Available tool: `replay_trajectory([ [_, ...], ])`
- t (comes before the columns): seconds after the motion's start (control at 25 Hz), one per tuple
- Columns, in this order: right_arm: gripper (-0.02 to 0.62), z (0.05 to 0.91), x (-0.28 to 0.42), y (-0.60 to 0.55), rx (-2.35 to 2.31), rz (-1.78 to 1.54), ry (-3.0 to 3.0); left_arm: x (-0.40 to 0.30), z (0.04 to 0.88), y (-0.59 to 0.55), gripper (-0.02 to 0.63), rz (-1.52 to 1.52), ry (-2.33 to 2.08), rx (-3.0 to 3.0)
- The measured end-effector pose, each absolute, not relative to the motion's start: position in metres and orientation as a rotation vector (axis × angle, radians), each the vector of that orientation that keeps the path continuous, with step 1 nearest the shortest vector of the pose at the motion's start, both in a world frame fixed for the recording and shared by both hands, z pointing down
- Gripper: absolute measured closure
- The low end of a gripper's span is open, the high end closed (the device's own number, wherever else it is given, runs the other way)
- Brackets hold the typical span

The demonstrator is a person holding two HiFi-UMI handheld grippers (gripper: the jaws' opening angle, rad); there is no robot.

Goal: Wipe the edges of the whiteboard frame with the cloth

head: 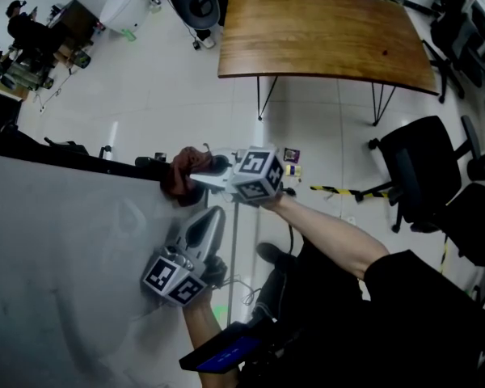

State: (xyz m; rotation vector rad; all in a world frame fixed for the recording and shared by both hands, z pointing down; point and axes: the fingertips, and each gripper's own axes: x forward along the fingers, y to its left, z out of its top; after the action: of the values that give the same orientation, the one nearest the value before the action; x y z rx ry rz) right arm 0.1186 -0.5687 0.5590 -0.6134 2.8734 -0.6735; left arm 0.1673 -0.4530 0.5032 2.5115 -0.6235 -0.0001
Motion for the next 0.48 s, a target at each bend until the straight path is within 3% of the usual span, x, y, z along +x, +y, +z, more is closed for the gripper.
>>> replay_trajectory([
  [0.48, 0.469, 0.606, 0.118, -0.572, -0.653, -0.743, 2.940, 0.169, 0.532, -0.453, 0.615, 0.057, -0.638, 2.466],
])
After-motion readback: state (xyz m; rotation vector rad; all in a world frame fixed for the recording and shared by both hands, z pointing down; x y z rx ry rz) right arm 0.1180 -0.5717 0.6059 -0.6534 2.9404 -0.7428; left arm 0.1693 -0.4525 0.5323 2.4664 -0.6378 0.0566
